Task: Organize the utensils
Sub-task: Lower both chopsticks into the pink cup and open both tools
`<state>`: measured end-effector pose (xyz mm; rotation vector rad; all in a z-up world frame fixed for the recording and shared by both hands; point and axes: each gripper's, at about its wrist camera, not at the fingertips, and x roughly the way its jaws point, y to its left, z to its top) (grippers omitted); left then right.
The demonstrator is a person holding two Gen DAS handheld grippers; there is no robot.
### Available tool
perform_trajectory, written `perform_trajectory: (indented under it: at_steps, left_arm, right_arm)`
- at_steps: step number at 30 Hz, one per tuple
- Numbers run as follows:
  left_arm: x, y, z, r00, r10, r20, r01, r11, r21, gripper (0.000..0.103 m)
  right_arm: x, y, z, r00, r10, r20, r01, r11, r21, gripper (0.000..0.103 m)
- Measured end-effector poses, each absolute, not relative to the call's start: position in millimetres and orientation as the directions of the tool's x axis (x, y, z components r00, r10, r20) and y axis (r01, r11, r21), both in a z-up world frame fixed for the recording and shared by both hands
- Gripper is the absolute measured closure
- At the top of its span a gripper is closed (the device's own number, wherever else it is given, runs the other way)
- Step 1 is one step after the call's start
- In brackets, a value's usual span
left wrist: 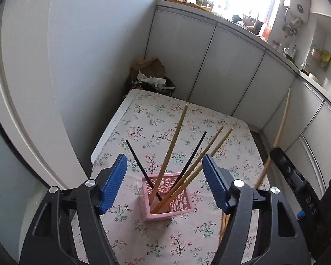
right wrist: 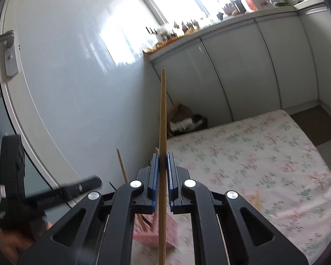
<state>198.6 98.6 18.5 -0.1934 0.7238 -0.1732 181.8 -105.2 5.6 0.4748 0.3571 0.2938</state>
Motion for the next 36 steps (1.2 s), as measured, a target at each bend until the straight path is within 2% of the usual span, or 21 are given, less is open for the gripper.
perform_trajectory:
  at_steps: [6,11,16,25,36]
  left_arm:
    - [200.2,119.9,18.1,0.738,-0.225,-0.636,0.026,0.951,-0.307,0.033]
    - [199.9,128.0,14.9,0.730,-0.228,-0.644,0.004,0.944,-0.329,0.033]
    - [199.0,125.5,15.8,0.731,-0.222,-0.645,0.010,0.949,-0.315,0.033]
    - [200.3,120.6,14.4,0.734,-0.208,-0.647,0.009,0.955,-0.296,0.033]
    - [202.0,120.0,13.2,0.731,-0.212,-0.649,0.015,0.955,-0.296,0.033]
  right_arm:
    - [206.1,-70.9,9.3,0.916,0.333,-0.222,-0.206,0.868,0.452,0.095]
    - [215.0,-51.0,-1.5,0.920,0.320,-0.226,-0.208,0.888,0.411,0.095]
    - [217.1,-46.7,-16.1,0.923,0.298,-0.244,-0.189,0.902,0.388,0.095]
    - [217.7,-46.8,-13.6,0.940,0.262,-0.220,-0.166,0.912,0.375,0.095]
    - [212.2,-48.9,-42.5,0.904,0.302,-0.304,-0.169,0.903,0.395,0.095]
